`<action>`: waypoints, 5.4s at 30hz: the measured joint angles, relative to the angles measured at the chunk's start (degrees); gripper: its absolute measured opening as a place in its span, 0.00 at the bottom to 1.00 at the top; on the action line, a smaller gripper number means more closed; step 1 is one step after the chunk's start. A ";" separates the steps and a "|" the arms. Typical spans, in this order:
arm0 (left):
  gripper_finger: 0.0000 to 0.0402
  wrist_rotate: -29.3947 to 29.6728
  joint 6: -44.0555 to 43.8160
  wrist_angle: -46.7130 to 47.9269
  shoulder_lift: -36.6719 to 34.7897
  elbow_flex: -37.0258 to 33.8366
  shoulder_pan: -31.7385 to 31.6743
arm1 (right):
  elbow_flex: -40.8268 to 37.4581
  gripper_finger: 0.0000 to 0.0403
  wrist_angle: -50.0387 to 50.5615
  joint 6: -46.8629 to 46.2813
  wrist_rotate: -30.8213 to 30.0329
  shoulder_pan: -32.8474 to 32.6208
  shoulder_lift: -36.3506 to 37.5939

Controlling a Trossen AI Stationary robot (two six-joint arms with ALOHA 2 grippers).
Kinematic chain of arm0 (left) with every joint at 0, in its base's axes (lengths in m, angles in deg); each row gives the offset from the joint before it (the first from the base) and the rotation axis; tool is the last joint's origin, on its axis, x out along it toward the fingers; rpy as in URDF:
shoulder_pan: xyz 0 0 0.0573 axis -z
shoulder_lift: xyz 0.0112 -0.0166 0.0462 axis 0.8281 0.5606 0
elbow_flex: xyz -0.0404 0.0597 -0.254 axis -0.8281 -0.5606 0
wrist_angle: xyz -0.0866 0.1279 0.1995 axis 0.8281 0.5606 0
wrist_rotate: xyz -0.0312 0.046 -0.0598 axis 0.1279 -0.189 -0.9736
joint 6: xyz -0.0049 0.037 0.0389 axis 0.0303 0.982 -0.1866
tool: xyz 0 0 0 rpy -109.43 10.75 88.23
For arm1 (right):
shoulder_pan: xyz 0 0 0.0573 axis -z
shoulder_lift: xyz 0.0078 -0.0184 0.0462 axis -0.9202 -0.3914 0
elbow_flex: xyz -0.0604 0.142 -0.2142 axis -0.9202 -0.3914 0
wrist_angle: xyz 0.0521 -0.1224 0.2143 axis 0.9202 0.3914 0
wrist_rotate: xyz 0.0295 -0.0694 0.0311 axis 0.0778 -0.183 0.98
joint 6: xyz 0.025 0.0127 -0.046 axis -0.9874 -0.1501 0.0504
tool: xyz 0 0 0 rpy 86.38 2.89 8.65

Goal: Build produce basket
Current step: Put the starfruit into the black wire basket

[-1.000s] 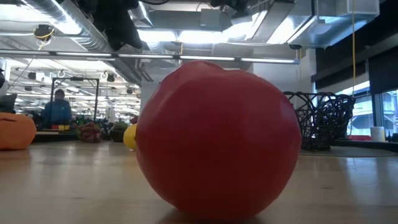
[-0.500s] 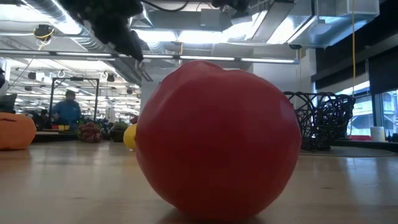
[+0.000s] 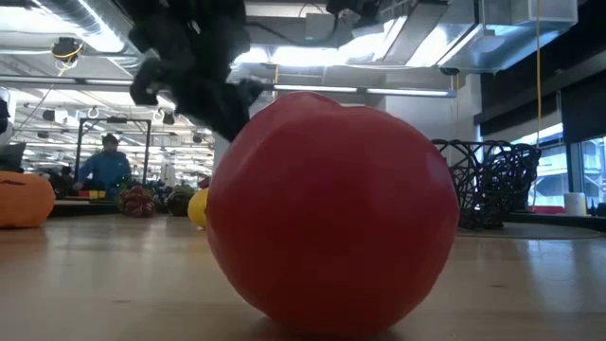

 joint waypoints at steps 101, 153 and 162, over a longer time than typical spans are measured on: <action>0.00 45.49 12.91 6.33 -10.49 10.10 13.90 | -0.02 0.28 -11.52 -24.27 0.06 11.77 -2.59; 0.15 44.94 12.95 5.28 -10.43 9.97 13.88 | 0.02 0.01 -13.26 -17.51 1.99 13.22 -7.34; 0.23 45.72 12.89 5.18 -10.43 9.99 13.86 | 0.00 0.01 -13.35 -17.56 0.47 13.14 -7.34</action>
